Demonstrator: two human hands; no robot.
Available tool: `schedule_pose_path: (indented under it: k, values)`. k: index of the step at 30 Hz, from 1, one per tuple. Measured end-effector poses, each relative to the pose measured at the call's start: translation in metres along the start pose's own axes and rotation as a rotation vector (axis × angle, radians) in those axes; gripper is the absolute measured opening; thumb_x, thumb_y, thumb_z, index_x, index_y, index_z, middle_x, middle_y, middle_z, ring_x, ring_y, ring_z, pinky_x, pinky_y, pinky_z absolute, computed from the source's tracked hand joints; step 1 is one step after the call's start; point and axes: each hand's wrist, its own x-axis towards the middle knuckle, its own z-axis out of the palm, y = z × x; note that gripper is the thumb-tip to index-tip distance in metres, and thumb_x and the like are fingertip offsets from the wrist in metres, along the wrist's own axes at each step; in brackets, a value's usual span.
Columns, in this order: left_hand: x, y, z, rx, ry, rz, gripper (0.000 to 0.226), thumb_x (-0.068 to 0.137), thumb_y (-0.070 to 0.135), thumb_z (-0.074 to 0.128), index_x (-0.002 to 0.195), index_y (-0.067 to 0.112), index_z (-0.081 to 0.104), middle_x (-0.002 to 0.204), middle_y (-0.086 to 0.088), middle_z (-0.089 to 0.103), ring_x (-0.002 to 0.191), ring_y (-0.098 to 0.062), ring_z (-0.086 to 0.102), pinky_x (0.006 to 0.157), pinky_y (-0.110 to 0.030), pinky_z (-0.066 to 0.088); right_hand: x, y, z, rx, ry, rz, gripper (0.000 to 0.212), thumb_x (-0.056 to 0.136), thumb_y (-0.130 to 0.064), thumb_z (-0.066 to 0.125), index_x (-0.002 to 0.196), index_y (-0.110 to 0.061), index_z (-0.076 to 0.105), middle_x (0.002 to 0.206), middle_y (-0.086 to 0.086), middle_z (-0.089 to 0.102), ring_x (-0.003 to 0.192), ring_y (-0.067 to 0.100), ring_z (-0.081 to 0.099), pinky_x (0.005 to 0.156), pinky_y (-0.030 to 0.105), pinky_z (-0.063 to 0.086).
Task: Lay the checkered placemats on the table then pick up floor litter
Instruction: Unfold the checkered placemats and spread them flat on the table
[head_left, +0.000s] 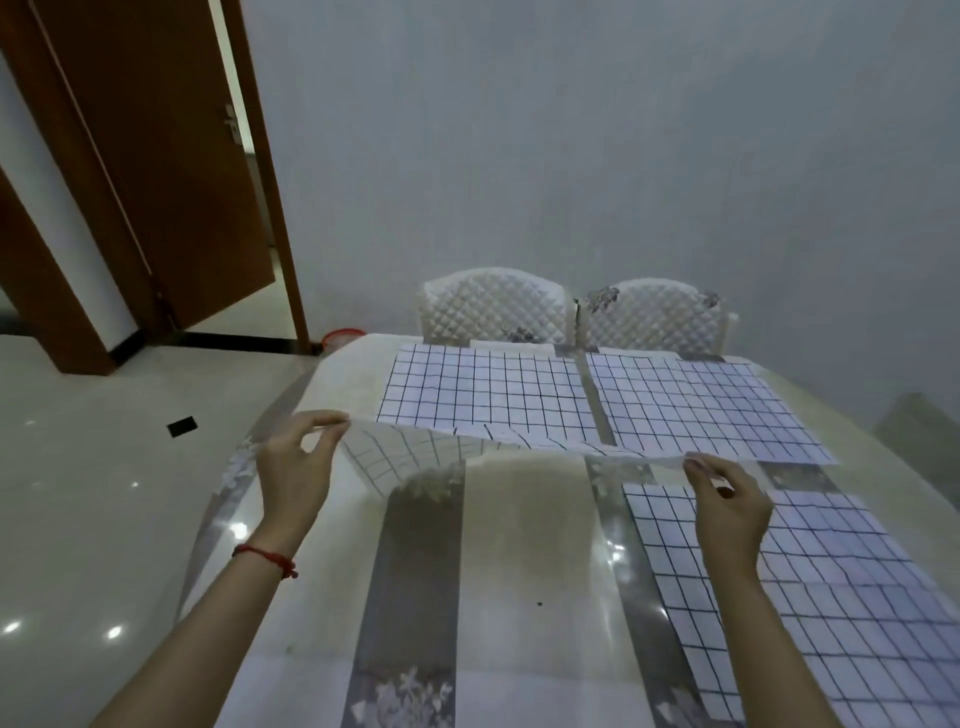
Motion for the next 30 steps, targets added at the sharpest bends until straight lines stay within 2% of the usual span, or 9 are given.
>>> schedule_pose_path:
  k: [2,5,10,13,16,18,21,25,30]
  values:
    - [-0.029,-0.017,-0.006,0.033,-0.038,-0.001,0.023,0.076,0.001,0.068,0.076,0.024,0.067,0.073,0.023,0.064,0.080,0.017,0.056,0.076,0.001,0.039,-0.020,0.019,-0.010,-0.033,-0.032,0.020,0.018,0.081,-0.005,0.064,0.085,-0.022,0.068,0.085,-0.008,0.066,0.086,0.014,0.058,0.067,0.006,0.044]
    - [-0.069,-0.045,-0.012,0.081,-0.124,-0.024,0.031,0.074,-0.002,0.068,0.073,0.029,0.065,0.076,0.030,0.065,0.081,0.008,0.059,0.076,-0.004,0.042,-0.046,0.046,-0.021,-0.116,-0.084,0.125,0.019,0.081,0.000,0.061,0.089,-0.016,0.069,0.097,0.006,0.065,0.088,0.020,0.057,0.064,0.003,0.044]
    - [-0.114,-0.084,-0.013,0.299,-0.271,-0.037,0.015,0.071,-0.004,0.071,0.075,0.011,0.070,0.078,-0.003,0.069,0.078,-0.024,0.063,0.076,-0.041,0.052,-0.074,0.087,-0.032,-0.246,-0.190,0.274,0.023,0.082,0.003,0.056,0.087,-0.016,0.068,0.100,0.007,0.066,0.100,0.021,0.057,0.083,0.028,0.040]
    - [-0.134,-0.106,-0.017,0.409,-0.389,-0.040,0.013,0.071,-0.001,0.073,0.076,0.011,0.071,0.079,-0.004,0.071,0.077,-0.024,0.062,0.071,-0.039,0.051,-0.085,0.105,-0.037,-0.341,-0.253,0.299,0.028,0.081,0.007,0.051,0.084,-0.015,0.068,0.097,0.006,0.065,0.093,0.020,0.057,0.079,0.029,0.041]
    - [-0.151,-0.124,-0.020,0.481,-0.485,-0.038,0.015,0.069,0.000,0.075,0.075,0.014,0.071,0.078,-0.002,0.070,0.075,-0.022,0.062,0.068,-0.034,0.048,-0.096,0.121,-0.039,-0.456,-0.320,0.298,0.030,0.081,0.007,0.049,0.084,-0.014,0.069,0.097,0.009,0.065,0.071,0.016,0.053,0.059,0.026,0.040]
    - [-0.159,-0.132,-0.020,0.518,-0.528,-0.047,0.015,0.069,0.001,0.075,0.074,0.014,0.072,0.078,-0.002,0.071,0.075,-0.022,0.062,0.067,-0.033,0.048,-0.102,0.132,-0.040,-0.511,-0.347,0.310,0.028,0.083,0.003,0.050,0.082,-0.018,0.069,0.095,0.010,0.067,0.065,0.016,0.053,0.053,0.026,0.039]
    - [-0.166,-0.140,-0.019,0.558,-0.582,-0.025,0.017,0.066,-0.002,0.076,0.072,0.014,0.073,0.075,-0.002,0.072,0.073,-0.023,0.064,0.063,-0.026,0.044,-0.107,0.142,-0.042,-0.564,-0.369,0.294,0.026,0.083,-0.001,0.054,0.082,-0.022,0.069,0.093,0.011,0.067,0.074,0.026,0.059,0.060,0.036,0.052]
    - [-0.169,-0.144,-0.019,0.564,-0.614,0.028,0.019,0.062,-0.004,0.079,0.070,0.012,0.072,0.072,-0.004,0.071,0.069,-0.025,0.064,0.060,-0.032,0.050,-0.107,0.145,-0.045,-0.640,-0.390,0.223,0.021,0.083,0.000,0.056,0.088,-0.011,0.072,0.102,0.012,0.069,0.090,0.027,0.061,0.071,0.039,0.054]
    - [-0.171,-0.146,-0.019,0.552,-0.611,0.021,0.017,0.063,-0.005,0.077,0.070,0.009,0.072,0.073,-0.006,0.071,0.070,-0.027,0.064,0.062,-0.034,0.053,-0.108,0.149,-0.048,-0.768,-0.461,0.122,0.020,0.082,-0.001,0.060,0.092,-0.011,0.073,0.109,0.012,0.069,0.101,0.031,0.060,0.083,0.039,0.053]
